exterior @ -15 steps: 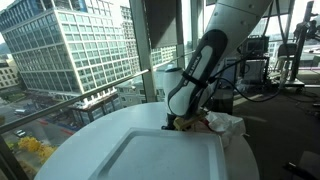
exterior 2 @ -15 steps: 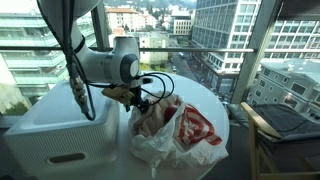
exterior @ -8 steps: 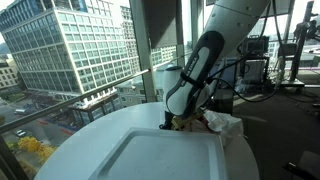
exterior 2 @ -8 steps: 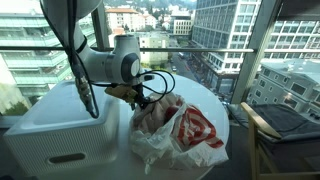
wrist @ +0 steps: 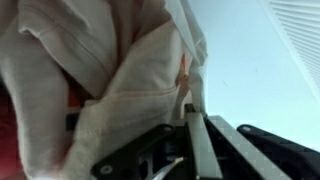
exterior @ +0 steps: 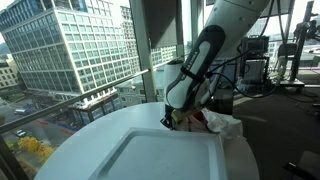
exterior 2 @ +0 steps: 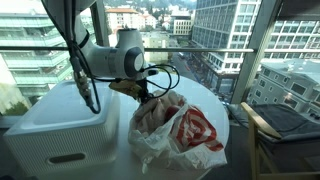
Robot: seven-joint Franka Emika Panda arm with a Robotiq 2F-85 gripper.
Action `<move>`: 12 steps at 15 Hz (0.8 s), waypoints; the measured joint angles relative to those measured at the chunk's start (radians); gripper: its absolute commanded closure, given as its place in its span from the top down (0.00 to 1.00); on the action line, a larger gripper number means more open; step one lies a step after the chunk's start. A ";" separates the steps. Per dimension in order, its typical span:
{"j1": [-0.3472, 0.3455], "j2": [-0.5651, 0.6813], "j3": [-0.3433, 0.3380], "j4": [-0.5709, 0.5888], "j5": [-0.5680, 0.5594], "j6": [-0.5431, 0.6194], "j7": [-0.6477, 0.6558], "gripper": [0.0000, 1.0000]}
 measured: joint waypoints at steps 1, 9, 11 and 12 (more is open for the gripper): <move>0.000 -0.013 -0.003 0.001 0.003 0.000 0.001 0.06; 0.001 -0.131 -0.003 0.002 0.018 -0.046 0.011 0.06; 0.001 -0.163 0.005 0.001 0.021 -0.078 0.011 0.07; 0.001 -0.182 0.011 0.001 0.021 -0.099 0.011 0.08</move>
